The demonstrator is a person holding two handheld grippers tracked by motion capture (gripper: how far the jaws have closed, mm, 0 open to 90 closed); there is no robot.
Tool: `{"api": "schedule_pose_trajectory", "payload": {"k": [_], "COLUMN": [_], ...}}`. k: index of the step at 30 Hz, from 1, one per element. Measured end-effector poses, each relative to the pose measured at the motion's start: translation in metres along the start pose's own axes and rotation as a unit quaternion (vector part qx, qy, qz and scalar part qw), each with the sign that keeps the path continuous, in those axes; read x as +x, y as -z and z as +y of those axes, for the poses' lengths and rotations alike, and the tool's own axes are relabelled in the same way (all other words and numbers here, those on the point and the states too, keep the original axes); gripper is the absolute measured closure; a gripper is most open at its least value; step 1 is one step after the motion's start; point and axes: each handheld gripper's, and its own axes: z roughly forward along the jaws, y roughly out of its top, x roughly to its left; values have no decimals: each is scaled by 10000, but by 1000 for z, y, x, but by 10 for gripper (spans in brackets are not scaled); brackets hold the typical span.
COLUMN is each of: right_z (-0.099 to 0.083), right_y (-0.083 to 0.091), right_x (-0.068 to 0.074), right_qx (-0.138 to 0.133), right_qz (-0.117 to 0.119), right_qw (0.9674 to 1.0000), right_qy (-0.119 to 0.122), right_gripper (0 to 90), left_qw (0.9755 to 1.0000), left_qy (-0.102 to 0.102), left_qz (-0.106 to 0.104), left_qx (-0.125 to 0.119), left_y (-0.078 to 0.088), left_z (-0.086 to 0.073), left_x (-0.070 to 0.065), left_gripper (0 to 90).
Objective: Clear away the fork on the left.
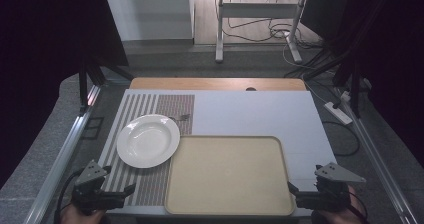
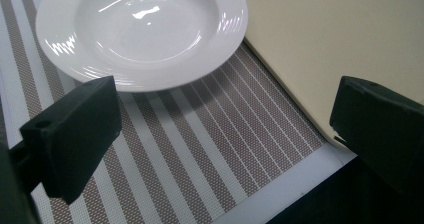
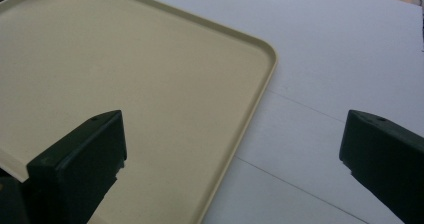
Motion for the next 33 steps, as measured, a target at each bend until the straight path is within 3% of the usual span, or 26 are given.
{"api": "schedule_pose_trajectory", "payload": {"k": [21, 33], "right_z": [0, 0], "right_y": [-1, -2], "right_x": [1, 2], "right_qx": [45, 48], "right_qz": [88, 61], "right_qw": [9999, 9999], "right_qy": [94, 99], "right_gripper": [0, 0], "left_qw": [9997, 9993], "left_qy": [127, 25], "left_qz": [-142, -282], "left_qx": [119, 224], "left_y": [-3, -7], "left_z": [1, 6], "left_x": [4, 5], "left_gripper": [32, 0]}}
